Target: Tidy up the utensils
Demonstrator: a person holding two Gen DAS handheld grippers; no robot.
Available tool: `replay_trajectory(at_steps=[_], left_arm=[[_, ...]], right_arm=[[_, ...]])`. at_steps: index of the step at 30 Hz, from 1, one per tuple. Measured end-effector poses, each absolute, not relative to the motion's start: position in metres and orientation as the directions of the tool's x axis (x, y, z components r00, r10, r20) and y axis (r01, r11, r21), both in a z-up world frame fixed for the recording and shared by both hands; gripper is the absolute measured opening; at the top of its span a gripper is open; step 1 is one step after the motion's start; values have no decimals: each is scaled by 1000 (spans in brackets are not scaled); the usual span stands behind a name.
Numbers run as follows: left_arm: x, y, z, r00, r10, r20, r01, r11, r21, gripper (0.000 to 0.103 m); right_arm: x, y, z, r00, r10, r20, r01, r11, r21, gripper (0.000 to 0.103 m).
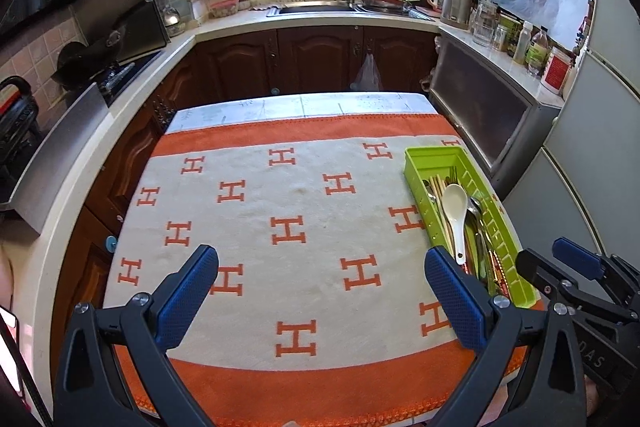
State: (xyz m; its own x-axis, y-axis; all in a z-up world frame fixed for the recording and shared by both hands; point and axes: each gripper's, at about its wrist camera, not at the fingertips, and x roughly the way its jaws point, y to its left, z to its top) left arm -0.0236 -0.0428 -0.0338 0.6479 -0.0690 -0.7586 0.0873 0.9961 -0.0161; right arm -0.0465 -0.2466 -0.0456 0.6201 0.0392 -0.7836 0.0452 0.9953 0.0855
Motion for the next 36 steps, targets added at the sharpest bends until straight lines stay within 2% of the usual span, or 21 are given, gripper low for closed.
replay_trajectory(at_steps=[8, 15, 36], left_arm=[[-41, -39, -21, 674, -21, -738, 46, 999, 14, 102], [-54, -40, -9, 717, 13, -697, 16, 999, 34, 102], [-53, -31, 0, 742, 41, -669, -15, 999, 45, 102]], right_arm=[[-74, -229, -8, 681, 62, -730, 13, 995, 97, 67], [-102, -210, 26, 758, -5, -653, 16, 1000, 12, 82], [-110, -203, 40, 764, 8, -645, 22, 999, 38, 82]])
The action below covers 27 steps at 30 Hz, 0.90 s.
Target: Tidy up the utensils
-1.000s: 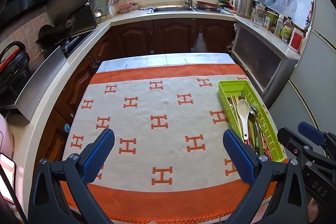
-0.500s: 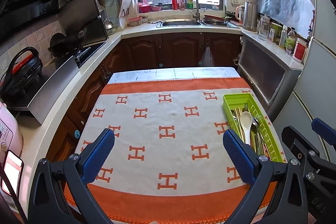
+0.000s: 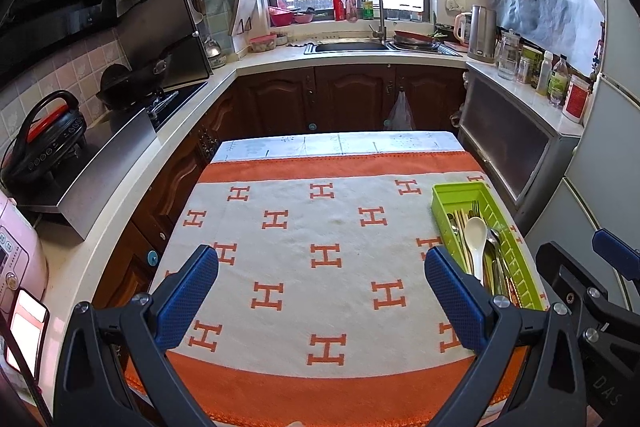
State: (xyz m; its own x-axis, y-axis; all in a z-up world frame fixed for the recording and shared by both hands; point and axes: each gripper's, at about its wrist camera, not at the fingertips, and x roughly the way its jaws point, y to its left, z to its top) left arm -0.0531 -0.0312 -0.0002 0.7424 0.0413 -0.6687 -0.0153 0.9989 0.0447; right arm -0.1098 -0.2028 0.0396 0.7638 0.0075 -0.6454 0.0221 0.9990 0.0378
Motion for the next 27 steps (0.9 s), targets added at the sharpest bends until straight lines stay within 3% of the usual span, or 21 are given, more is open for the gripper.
replay_trajectory(at_steps=[27], left_arm=[[-47, -31, -5, 734, 38, -678, -12, 999, 42, 102]], right_arm=[[-95, -204, 34, 759, 10, -651, 21, 999, 40, 82]])
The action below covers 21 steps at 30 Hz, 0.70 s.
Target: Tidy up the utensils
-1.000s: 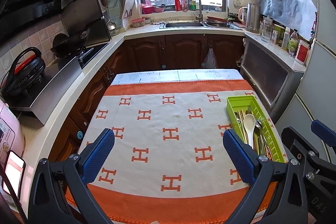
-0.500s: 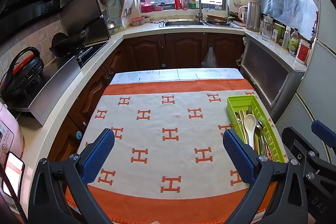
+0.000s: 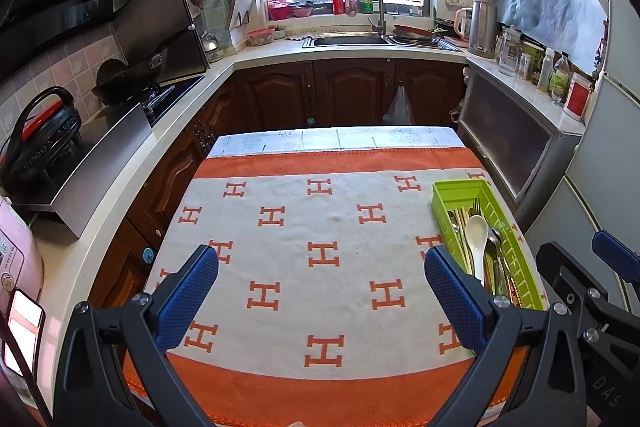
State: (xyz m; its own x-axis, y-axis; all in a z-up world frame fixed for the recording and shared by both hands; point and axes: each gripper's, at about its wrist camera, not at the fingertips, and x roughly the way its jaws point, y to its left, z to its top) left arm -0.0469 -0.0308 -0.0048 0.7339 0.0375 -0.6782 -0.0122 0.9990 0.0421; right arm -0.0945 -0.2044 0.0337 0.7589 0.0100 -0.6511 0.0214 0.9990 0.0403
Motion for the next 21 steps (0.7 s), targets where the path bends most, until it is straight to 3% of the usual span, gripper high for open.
replay_trajectory(at_steps=[21], left_arm=[[-45, -30, -6, 731, 34, -681, -9, 999, 40, 102]], right_arm=[[-93, -205, 33, 756, 9, -654, 24, 999, 42, 82]])
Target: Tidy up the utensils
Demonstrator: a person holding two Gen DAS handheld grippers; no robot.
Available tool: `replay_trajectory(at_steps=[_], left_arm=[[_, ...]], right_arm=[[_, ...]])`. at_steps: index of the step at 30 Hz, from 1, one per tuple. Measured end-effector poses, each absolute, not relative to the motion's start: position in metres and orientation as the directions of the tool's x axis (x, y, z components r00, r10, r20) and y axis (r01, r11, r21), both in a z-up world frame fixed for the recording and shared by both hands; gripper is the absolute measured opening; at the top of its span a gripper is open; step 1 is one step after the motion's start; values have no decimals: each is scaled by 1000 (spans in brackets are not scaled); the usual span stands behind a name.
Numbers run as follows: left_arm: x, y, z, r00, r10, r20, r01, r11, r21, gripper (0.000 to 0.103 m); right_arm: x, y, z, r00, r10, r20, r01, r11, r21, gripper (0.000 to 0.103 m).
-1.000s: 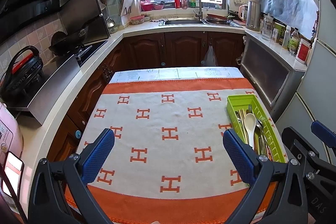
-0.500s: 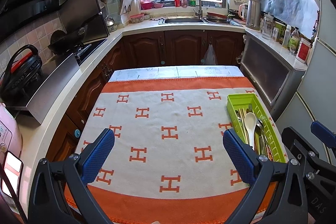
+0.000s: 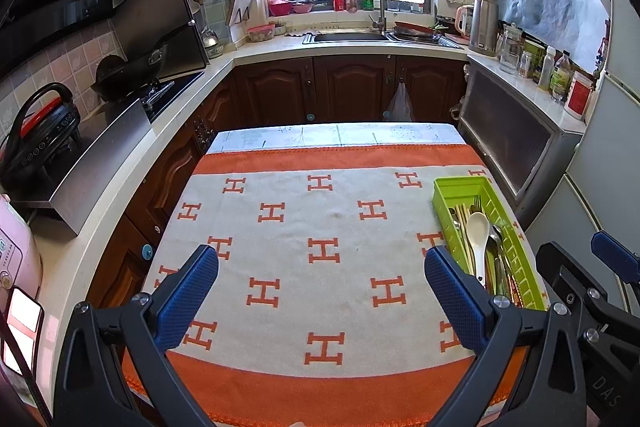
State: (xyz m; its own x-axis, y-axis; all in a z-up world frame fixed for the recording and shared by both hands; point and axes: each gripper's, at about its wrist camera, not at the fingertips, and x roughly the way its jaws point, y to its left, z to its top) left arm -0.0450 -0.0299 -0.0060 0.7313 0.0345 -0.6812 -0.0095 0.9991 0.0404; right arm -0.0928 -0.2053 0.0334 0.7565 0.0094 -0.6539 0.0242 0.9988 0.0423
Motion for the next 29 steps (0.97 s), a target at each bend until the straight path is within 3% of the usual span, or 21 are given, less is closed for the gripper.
replay_trajectory(at_steps=[29], left_arm=[[-48, -27, -13, 727, 25, -686, -4, 999, 32, 102]], right_arm=[[-92, -205, 34, 753, 6, -658, 30, 999, 43, 82]])
